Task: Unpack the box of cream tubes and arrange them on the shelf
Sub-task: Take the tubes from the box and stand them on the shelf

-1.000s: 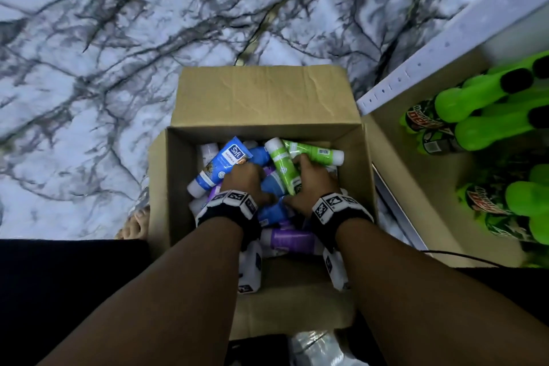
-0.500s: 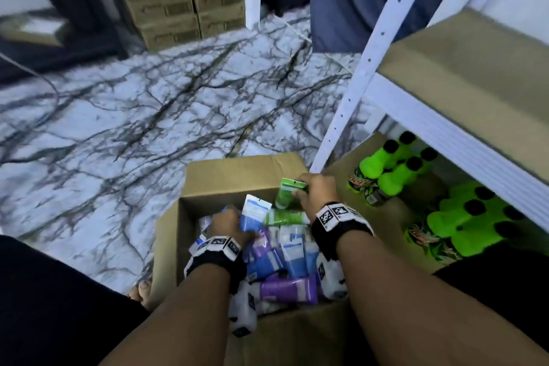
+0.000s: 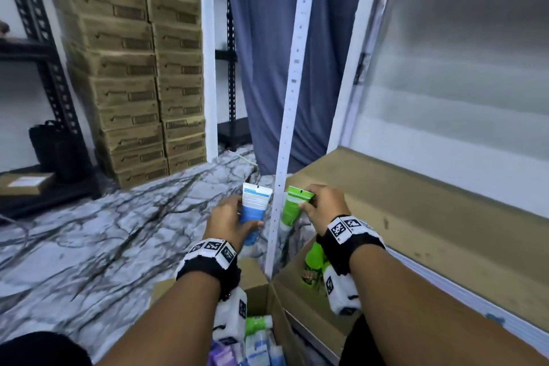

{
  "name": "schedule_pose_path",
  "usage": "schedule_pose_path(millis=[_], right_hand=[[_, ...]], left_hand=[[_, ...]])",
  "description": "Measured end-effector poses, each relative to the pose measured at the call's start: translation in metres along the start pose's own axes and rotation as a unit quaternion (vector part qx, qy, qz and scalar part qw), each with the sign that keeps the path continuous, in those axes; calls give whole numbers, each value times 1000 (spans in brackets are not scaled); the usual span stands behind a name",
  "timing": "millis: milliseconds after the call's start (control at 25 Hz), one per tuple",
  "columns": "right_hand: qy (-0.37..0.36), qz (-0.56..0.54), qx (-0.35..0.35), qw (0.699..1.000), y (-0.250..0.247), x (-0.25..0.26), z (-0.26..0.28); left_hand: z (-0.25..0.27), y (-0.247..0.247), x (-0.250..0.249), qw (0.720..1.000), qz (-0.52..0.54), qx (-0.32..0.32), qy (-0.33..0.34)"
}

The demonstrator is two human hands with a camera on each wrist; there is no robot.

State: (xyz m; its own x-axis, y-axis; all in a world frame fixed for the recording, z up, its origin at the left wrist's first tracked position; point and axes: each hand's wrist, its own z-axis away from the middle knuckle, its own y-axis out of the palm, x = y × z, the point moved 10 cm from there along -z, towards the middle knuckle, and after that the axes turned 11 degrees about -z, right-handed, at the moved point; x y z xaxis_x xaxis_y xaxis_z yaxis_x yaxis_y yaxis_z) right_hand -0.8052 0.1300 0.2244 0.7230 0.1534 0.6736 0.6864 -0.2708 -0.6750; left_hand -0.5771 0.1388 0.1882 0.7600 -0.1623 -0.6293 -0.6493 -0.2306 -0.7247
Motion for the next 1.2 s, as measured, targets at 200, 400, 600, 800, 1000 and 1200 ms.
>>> schedule_pose_path(millis=[200, 400, 600, 800, 1000, 1200], right_hand=[[-31, -75, -59, 995, -78, 16, 0], [-26, -95, -103, 990, -145, 5, 0], [12, -49, -110, 993, -181, -23, -3], [48, 2, -105, 993, -198, -55, -15], [69, -13, -118, 991, -193, -75, -11], [75, -18, -52, 996, -171, -81, -12]], left_hand=[[-28, -14, -84, 997, 18, -24, 71], [-48, 3, -149, 991, 22, -29, 126], [-64, 37, -194, 992, -22, -5, 123], [-75, 76, -220, 990, -12, 32, 137], [-77, 89, -219, 988, 10, 36, 147], [-80, 92, -222, 988, 22, 40, 147]])
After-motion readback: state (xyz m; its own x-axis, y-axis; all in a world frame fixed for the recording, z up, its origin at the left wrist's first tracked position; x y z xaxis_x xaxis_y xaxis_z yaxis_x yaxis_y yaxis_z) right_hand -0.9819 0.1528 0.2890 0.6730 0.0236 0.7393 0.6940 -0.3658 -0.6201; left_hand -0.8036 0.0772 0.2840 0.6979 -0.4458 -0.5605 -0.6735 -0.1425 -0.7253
